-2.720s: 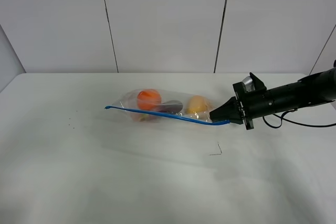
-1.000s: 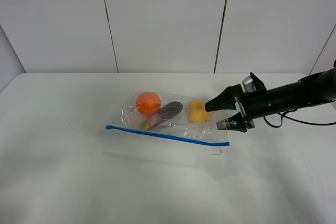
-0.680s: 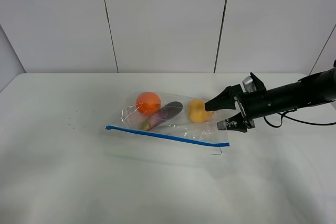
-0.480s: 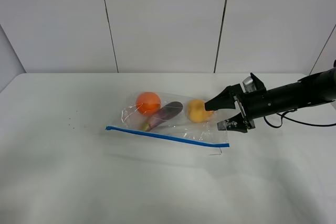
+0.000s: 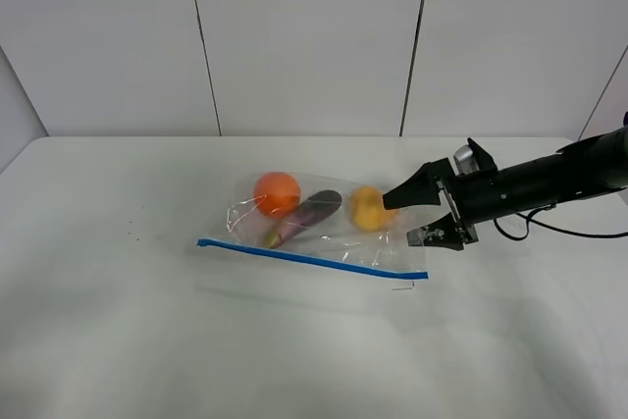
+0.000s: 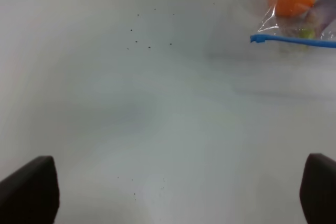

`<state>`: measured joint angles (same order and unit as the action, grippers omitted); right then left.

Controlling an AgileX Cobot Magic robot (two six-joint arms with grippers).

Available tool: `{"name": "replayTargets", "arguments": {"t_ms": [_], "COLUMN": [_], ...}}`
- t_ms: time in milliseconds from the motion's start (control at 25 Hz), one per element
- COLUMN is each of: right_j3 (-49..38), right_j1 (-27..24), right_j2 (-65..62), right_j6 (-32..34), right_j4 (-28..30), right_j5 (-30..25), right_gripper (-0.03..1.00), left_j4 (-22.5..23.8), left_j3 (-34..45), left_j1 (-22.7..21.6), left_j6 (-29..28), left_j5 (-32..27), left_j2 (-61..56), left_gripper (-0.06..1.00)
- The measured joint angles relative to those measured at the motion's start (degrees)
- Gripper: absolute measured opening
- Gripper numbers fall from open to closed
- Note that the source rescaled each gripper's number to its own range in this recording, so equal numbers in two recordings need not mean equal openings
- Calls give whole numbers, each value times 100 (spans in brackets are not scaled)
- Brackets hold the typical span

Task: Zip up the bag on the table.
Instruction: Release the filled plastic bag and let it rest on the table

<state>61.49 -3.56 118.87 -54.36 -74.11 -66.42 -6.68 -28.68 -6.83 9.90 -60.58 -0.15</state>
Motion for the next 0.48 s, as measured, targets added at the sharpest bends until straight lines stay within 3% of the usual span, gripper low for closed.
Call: {"name": "replayTargets", "arguments": {"t_ms": [320,480], "right_j3": [0,102], "right_j1": [-70,-134], "right_j2": [-157,-716], "right_j6": [329,954], "right_j4": [759,1823], "right_j5": [380,1065], "right_gripper": [100,100], "left_j4": [0,0], "left_j3": [0,0], "left_j1": [0,0], "left_j6": [0,0], "left_j5": [0,0], "left_j2": [0,0], "left_gripper": [100,100]}}
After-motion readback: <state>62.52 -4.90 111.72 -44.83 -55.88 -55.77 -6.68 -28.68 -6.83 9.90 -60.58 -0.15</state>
